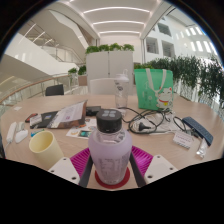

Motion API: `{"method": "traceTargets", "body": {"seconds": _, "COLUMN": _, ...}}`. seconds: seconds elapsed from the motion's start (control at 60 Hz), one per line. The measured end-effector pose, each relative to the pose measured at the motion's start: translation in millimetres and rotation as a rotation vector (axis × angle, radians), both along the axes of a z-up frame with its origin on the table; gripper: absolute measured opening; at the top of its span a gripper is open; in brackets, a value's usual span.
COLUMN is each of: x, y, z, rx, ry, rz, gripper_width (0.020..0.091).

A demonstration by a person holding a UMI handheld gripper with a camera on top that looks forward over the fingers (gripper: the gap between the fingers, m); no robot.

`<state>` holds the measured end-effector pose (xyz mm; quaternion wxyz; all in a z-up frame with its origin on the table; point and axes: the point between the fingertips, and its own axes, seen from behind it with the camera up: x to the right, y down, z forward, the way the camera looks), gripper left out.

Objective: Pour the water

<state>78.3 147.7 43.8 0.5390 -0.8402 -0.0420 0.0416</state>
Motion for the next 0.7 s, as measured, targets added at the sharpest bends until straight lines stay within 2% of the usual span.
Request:
{"method": "traceTargets", "body": {"seconds": 0.05, "x": 3, "y": -10, "z": -2, "rx": -0.045, "ry": -0.009, "rz": -0.021, "gripper_width": 0.0782}}
{"method": "traceTargets", "body": {"seconds": 0.1, "x": 5, "y": -20, "z": 2, "rx": -0.058, "ry": -0.001, "rz": -0.03, "gripper_width": 0.083}}
{"method": "traceTargets", "body": {"seconds": 0.383, "x": -2, "y": -130, "z": 74, "rx": -0.038, "ry": -0.034, "rz": -0.137, "gripper_width": 0.0826}}
{"method": "traceTargets", "body": {"seconds": 0.7, "x": -80, "y": -262, "z": 145, "rx": -0.023, "ry": 0.022, "rz": -0.23, "gripper_width": 0.0824}}
